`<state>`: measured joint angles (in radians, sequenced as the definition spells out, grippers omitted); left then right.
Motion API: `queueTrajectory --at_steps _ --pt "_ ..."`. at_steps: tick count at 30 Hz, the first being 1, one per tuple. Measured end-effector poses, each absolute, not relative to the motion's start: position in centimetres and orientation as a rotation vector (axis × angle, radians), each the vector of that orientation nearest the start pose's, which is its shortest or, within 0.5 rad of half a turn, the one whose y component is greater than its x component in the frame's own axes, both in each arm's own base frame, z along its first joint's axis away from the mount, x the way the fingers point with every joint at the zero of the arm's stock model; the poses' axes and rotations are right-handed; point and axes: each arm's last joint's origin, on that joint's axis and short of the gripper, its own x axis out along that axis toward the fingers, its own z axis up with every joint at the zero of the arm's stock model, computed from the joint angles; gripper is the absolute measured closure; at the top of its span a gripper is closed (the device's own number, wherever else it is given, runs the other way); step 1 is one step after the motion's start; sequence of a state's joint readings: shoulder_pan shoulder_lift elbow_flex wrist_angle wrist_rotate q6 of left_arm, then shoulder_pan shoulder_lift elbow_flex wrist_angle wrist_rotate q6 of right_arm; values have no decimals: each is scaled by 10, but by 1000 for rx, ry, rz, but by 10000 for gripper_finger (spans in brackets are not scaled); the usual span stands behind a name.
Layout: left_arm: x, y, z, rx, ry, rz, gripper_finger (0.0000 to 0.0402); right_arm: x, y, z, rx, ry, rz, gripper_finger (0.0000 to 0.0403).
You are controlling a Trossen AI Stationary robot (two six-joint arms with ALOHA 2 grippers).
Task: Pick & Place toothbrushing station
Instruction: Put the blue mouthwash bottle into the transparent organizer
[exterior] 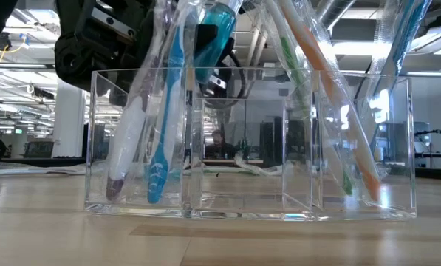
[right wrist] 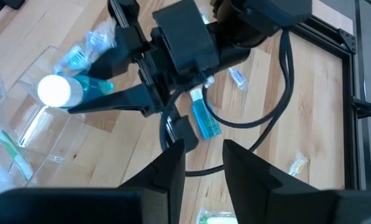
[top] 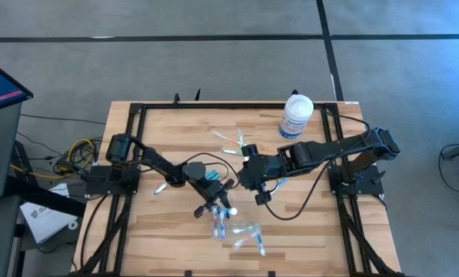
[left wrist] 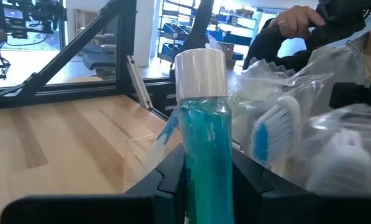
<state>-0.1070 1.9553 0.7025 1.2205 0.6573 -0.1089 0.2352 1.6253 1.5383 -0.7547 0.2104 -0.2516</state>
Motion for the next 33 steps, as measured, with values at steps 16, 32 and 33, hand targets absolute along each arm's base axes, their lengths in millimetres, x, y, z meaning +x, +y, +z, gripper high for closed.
queueTrajectory --at_steps 16,32,33 --pt "344 -73 135 -95 38 -769 333 340 75 334 -424 817 127 305" --pt "371 -83 112 -129 74 -831 333 338 75 332 -412 842 123 305" --pt "371 -83 112 -129 75 -832 333 338 75 332 -412 841 123 305"
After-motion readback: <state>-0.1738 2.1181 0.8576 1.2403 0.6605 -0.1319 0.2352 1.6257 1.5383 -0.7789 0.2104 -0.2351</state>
